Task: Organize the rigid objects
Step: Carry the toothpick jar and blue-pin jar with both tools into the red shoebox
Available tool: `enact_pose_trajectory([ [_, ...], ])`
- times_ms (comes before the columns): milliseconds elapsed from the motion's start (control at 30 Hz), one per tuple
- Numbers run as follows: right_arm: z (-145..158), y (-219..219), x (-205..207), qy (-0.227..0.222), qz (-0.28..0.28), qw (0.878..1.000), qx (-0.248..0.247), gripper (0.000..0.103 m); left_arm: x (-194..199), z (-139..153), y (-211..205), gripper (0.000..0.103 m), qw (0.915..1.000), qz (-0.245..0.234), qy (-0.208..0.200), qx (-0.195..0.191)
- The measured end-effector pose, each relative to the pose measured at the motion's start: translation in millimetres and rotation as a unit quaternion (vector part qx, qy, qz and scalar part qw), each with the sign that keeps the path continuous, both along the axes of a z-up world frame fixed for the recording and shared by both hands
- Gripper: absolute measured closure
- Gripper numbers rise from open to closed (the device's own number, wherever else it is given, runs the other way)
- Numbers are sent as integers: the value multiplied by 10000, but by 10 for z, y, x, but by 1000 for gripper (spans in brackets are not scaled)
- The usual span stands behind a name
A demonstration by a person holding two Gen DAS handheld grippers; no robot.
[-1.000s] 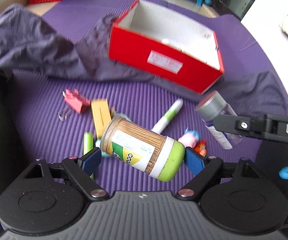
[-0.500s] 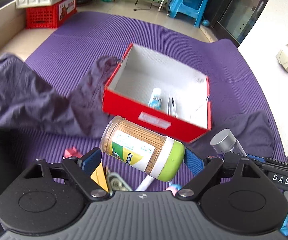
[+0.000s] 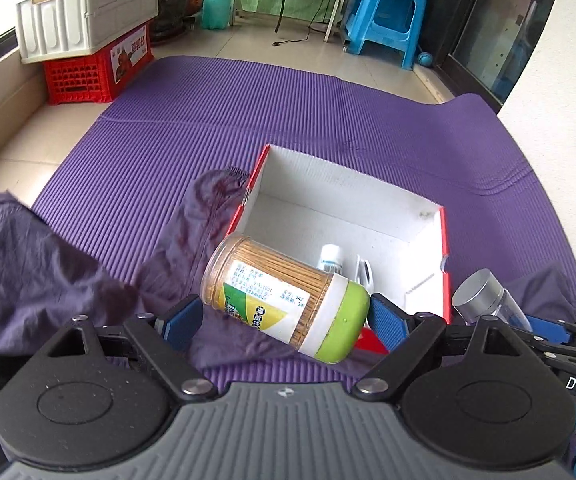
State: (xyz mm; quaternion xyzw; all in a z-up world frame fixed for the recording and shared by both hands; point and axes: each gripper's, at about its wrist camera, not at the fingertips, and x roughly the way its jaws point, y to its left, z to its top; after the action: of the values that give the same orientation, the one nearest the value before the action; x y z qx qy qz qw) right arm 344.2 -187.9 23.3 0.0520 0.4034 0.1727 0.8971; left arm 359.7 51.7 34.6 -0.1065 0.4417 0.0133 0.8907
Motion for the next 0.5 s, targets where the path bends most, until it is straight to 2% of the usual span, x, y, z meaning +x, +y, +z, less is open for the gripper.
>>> enact_pose_trajectory([
  [267,-250,69,523,52,-127,9994,-327,46,571,-226,-131,14,9998,-109,95,168],
  [500,-541,220,938,77,38,9976,-692,46,1058,-629,-206,14,9988,-162,411,204],
])
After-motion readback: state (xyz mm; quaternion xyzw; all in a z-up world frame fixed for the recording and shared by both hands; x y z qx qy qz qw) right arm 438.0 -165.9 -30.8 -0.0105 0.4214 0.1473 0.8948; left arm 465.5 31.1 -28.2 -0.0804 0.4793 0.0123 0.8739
